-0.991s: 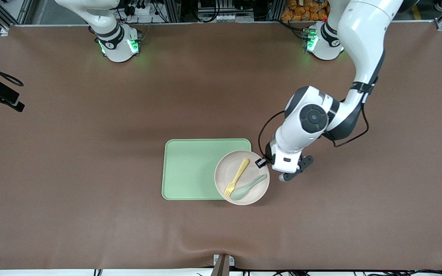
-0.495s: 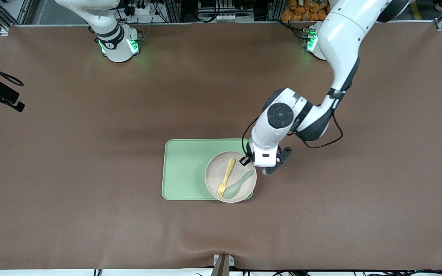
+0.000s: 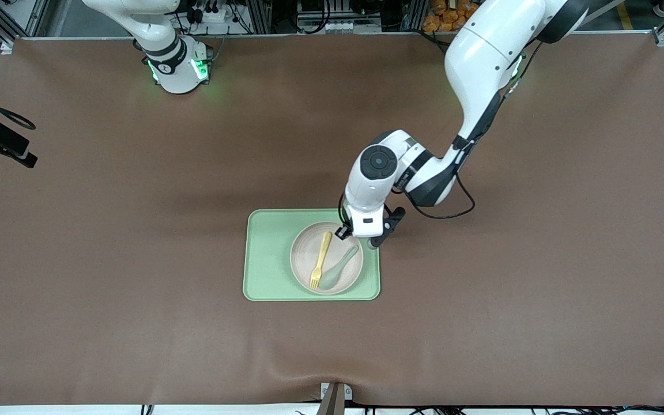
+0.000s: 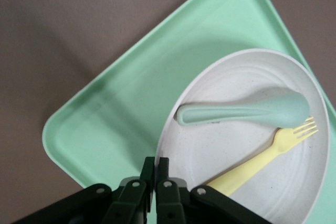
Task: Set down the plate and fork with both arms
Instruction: 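Carry the plate with the left gripper onto the green tray, then lower the plate onto the tray and open the left gripper, then raise the left gripper away while the right gripper reaches toward the tray, then move the right gripper over the yellow fork on the plate, then lower the right gripper and grasp the yellow fork, then lift the fork and place it on the tray beside the plate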
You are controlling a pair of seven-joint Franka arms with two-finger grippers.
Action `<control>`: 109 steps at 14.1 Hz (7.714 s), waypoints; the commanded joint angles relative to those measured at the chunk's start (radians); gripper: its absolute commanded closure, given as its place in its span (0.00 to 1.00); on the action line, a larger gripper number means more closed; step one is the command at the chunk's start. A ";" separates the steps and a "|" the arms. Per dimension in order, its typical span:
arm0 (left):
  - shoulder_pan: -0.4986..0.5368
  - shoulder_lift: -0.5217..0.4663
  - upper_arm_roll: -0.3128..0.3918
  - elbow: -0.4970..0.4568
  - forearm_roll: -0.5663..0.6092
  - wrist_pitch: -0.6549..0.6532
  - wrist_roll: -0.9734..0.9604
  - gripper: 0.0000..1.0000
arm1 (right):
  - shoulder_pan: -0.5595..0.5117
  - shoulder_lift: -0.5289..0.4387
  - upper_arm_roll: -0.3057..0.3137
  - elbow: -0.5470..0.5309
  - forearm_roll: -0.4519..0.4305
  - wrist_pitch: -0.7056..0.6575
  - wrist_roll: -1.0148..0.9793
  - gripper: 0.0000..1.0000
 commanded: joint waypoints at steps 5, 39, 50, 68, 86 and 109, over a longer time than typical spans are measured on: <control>-0.068 0.050 0.041 0.042 0.026 0.062 -0.164 1.00 | -0.024 0.005 0.016 0.014 0.018 -0.010 -0.011 0.00; 0.425 -0.549 0.067 0.031 -0.054 -0.619 0.642 0.00 | 0.361 0.621 0.022 0.331 0.002 0.220 0.351 0.00; 0.482 -0.741 0.147 -0.019 -0.221 -0.856 1.310 0.00 | 0.552 0.864 0.008 0.384 -0.005 0.538 0.547 0.04; 0.476 -0.741 0.159 0.062 -0.166 -1.026 1.656 0.00 | 0.720 1.000 -0.079 0.398 -0.031 0.608 0.638 0.32; 0.479 -0.699 0.164 0.057 -0.164 -0.980 1.641 0.00 | 0.723 1.014 -0.079 0.399 -0.047 0.601 0.655 0.97; 0.464 -0.688 0.161 0.057 -0.161 -0.951 1.641 0.00 | 0.583 0.879 -0.076 0.364 -0.031 0.355 0.400 0.98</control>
